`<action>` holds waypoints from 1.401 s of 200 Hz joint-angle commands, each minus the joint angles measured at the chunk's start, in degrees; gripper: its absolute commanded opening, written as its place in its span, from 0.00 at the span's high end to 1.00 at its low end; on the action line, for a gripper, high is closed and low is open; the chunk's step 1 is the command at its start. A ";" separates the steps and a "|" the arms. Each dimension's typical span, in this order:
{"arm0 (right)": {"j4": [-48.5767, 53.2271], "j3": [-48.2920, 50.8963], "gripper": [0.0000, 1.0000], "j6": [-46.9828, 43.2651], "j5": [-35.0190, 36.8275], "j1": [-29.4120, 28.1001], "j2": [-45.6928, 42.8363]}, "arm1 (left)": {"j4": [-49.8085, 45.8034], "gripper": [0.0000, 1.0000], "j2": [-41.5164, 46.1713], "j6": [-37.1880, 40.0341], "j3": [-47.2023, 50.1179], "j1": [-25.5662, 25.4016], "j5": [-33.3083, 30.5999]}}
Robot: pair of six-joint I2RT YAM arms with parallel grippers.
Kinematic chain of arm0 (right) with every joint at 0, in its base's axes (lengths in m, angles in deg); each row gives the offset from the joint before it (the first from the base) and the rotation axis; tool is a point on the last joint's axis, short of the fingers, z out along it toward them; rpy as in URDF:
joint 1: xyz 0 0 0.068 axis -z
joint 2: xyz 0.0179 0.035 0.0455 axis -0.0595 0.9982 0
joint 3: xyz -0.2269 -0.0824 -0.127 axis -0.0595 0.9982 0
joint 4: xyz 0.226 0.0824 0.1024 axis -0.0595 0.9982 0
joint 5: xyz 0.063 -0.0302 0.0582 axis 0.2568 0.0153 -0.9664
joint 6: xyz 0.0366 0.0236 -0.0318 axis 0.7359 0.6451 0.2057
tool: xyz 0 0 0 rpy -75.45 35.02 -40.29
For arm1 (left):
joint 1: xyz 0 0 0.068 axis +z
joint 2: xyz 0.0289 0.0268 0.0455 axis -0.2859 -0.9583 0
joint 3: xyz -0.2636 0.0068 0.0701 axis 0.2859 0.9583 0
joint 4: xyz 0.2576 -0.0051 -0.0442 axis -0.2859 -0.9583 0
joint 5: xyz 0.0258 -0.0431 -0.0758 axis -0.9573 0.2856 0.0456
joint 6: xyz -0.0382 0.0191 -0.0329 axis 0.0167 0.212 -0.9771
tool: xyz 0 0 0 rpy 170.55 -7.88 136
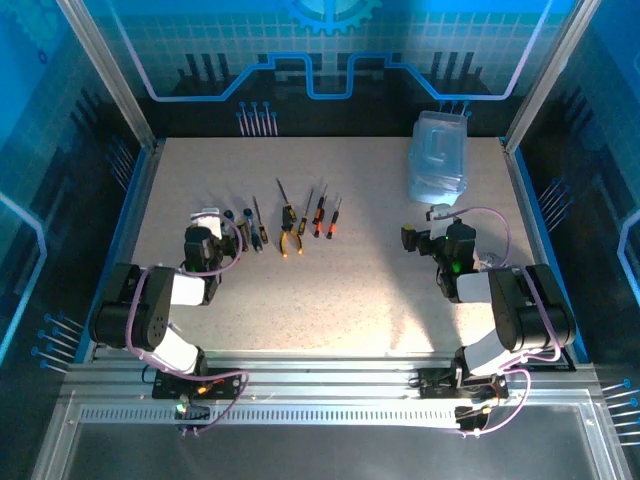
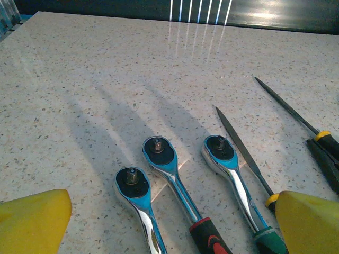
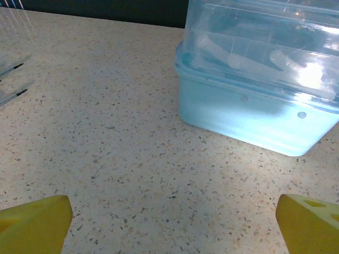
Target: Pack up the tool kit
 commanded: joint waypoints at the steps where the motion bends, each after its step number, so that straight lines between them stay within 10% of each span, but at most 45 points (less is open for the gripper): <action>1: -0.58 -0.99 0.00 -0.05 -0.70 0.97 0.28 | -0.07 0.01 0.42 1.01 -1.36 -0.01 1.48; 208: -0.14 -0.99 0.00 0.18 0.98 0.52 -0.59 | -0.36 0.01 0.76 1.47 -1.50 -0.29 1.12; 244: 31.49 -12.83 0.00 1.10 10.31 -2.49 -11.60 | -35.82 0.01 14.55 -3.39 -13.98 -3.09 -5.65; 280: 40.44 -21.66 0.00 4.11 9.71 -1.16 -12.08 | -55.71 0.01 18.31 -6.39 -24.17 -5.34 -5.76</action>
